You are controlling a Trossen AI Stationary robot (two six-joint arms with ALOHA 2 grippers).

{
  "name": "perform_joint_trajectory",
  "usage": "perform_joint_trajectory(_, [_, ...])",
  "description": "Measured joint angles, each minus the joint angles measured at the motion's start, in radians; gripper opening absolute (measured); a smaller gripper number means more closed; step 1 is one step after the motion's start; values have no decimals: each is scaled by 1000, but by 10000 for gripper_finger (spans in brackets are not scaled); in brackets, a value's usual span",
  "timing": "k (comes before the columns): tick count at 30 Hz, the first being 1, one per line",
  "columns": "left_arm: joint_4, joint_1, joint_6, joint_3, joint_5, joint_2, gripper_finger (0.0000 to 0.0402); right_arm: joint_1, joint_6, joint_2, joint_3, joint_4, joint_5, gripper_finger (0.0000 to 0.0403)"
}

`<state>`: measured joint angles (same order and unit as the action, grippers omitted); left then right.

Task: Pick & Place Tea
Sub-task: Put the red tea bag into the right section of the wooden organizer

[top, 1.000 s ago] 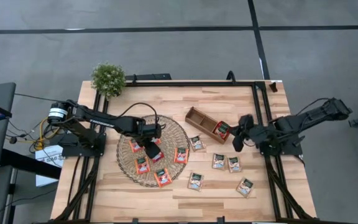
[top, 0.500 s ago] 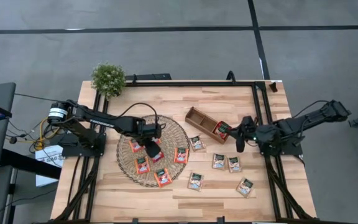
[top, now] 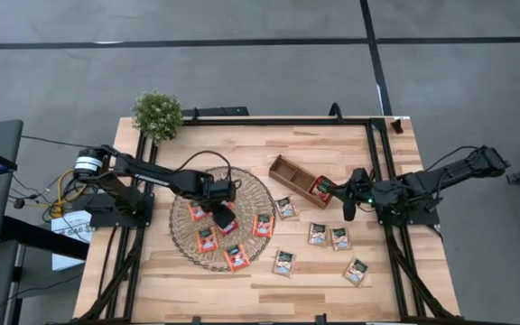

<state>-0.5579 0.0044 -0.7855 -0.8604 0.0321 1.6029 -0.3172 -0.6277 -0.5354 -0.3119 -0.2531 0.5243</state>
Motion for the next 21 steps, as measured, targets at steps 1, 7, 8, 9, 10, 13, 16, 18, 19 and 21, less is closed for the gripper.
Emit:
perform_joint_trajectory(1, [-1,0,-8,0,7,3,156,0,0,0,0,0,0,0])
perform_joint_trajectory(7, [8,0,-36,0,20,2,156,0,0,0,0,-2,0,0])
perform_joint_trajectory(8, [7,0,-40,0,27,2,156,0,0,0,0,-4,0,0])
perform_joint_trajectory(9, [9,0,-41,0,36,2,156,0,0,0,0,-5,0,0])
perform_joint_trajectory(10, [11,0,-41,0,42,2,156,0,0,0,0,-5,0,0])
perform_joint_trajectory(13, [13,0,-43,-1,43,2,156,0,0,0,0,-8,0,0])
perform_joint_trajectory(16, [10,-1,-43,-15,46,2,156,0,0,0,0,-8,0,0])
perform_joint_trajectory(18, [10,-5,-42,-32,44,2,156,0,0,0,0,-7,0,0])
perform_joint_trajectory(19, [9,-7,-40,-41,42,2,156,0,0,0,0,-7,0,0])
perform_joint_trajectory(21, [9,-13,-39,-50,39,2,156,0,0,0,0,-7,0,0])
